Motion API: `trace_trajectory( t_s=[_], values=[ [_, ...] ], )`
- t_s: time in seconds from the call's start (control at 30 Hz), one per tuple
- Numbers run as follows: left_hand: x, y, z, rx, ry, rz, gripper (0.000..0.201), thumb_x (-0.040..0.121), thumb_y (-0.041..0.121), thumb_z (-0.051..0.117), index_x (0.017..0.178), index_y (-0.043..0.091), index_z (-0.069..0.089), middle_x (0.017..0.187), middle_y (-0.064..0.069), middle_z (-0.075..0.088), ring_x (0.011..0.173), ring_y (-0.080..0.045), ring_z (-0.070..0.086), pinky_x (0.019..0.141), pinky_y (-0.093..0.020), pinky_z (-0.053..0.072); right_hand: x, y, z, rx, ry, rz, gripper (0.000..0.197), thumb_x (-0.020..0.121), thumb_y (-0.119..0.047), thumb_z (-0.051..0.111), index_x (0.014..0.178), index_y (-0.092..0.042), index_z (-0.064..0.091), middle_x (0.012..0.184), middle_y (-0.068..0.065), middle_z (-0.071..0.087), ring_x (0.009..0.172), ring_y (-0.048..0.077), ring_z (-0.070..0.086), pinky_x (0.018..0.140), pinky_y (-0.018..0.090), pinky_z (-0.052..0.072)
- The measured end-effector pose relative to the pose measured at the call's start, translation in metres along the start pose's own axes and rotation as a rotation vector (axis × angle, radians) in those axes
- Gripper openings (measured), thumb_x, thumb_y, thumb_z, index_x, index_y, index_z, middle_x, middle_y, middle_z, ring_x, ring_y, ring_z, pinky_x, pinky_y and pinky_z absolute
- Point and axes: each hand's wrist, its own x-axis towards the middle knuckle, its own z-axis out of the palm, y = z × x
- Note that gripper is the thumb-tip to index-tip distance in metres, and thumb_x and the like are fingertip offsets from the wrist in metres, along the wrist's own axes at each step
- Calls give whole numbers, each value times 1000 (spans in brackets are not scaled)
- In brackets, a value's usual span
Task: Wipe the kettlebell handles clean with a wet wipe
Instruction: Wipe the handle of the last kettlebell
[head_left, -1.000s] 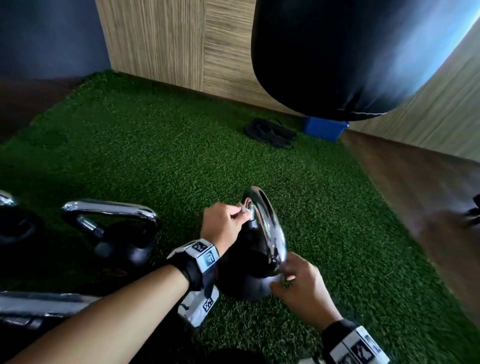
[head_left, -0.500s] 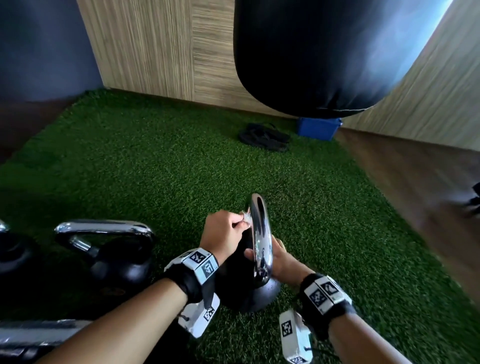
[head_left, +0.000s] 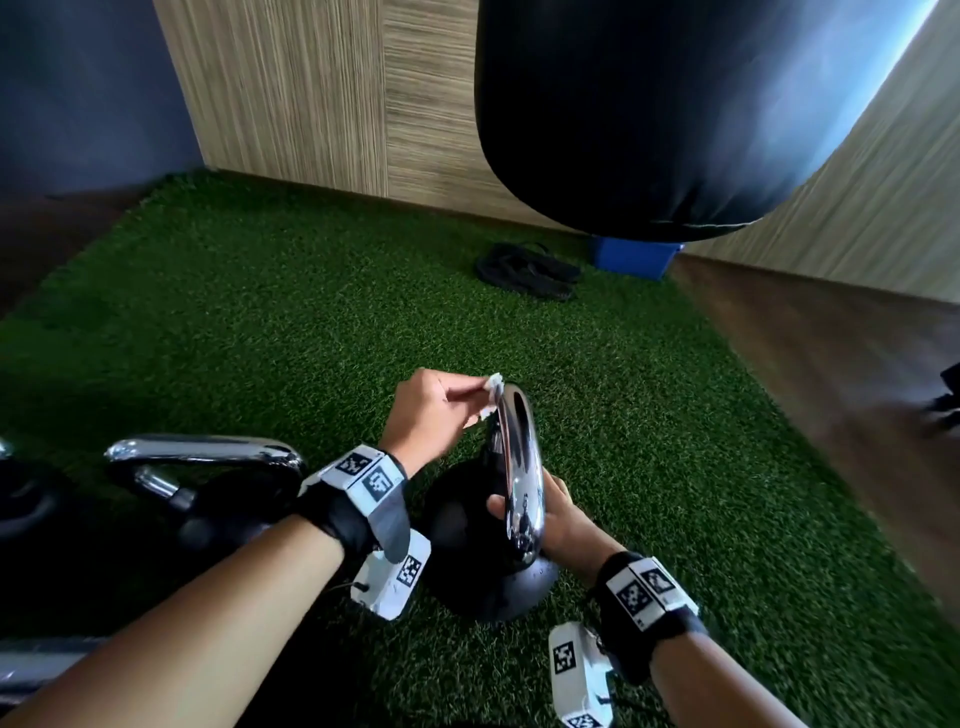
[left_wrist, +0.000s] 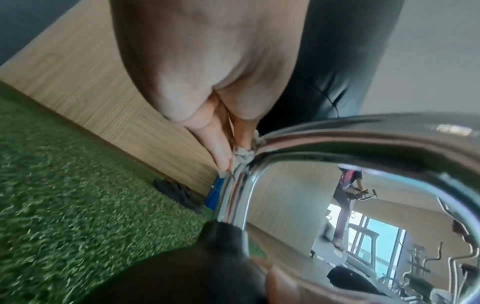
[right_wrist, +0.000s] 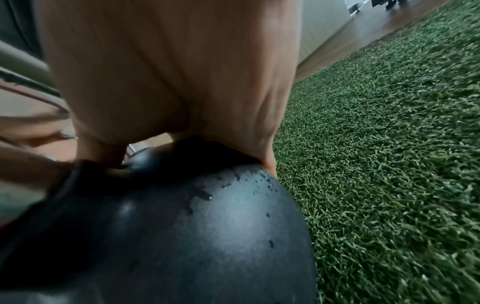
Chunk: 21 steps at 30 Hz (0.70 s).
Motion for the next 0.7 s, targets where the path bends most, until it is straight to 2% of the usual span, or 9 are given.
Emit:
trace_trajectory(
  t_s=[0.07,0.17,0.3,0.37,0.43,0.5,0.63,0.67,0.7],
  values=[
    [-4,3,-6,-138,-51,-53,25,86,16,80,111,14,78,105,-7,80,93,-27,78,83,-41,64,1,2,1,23,-24,-11,75,80,-34,78,146,-29,44,146,11,44,138,32,43,112,56,41],
    [-8,11,-14,-191,-155,-99,21,84,16,83,106,18,81,93,-5,81,91,-27,79,85,-38,64,3,4,1,30,-19,-28,73,82,-30,78,146,-29,44,148,11,45,141,32,41,114,57,39],
    [-12,26,-17,-232,-154,-146,23,81,12,85,103,8,80,90,-9,81,88,-26,79,90,-45,61,2,6,0,51,-32,-35,74,81,-33,79,146,-36,43,146,8,45,140,30,41,113,56,40],
    [-20,28,-19,-257,-215,-174,22,78,8,87,99,4,79,92,-12,80,89,-28,79,88,-44,62,2,6,0,65,-28,-42,75,80,-32,78,146,-38,43,148,6,44,141,29,39,114,56,38],
    [-33,29,-24,-267,-327,-204,17,76,4,88,91,4,79,92,-13,80,87,-27,79,80,-39,65,2,6,1,59,-27,-69,74,79,-31,77,144,-41,44,148,3,46,143,28,36,116,57,35],
    [-41,29,-26,-229,-403,-168,14,73,7,90,82,9,80,88,-14,80,83,-26,79,75,-37,65,3,5,2,61,-28,-103,73,77,-33,77,142,-42,46,146,2,48,143,29,36,115,58,35],
    [-51,25,-26,-128,-351,-31,30,61,30,94,84,16,82,87,-11,81,87,-31,79,91,-53,60,3,4,3,138,-28,-95,72,74,-39,82,139,-42,51,144,7,47,136,30,46,106,55,49],
    [-54,22,-26,-156,-355,-29,26,63,26,95,83,16,82,87,-10,80,86,-31,79,88,-52,61,2,4,2,149,-26,-103,70,74,-37,82,138,-39,53,142,9,49,134,30,49,103,55,51],
    [-59,18,-25,-176,-388,-22,22,66,21,96,82,18,82,86,-8,81,84,-26,79,83,-47,64,2,3,2,156,-25,-114,66,73,-34,82,135,-36,57,137,10,54,130,30,54,101,54,53]
  ],
)
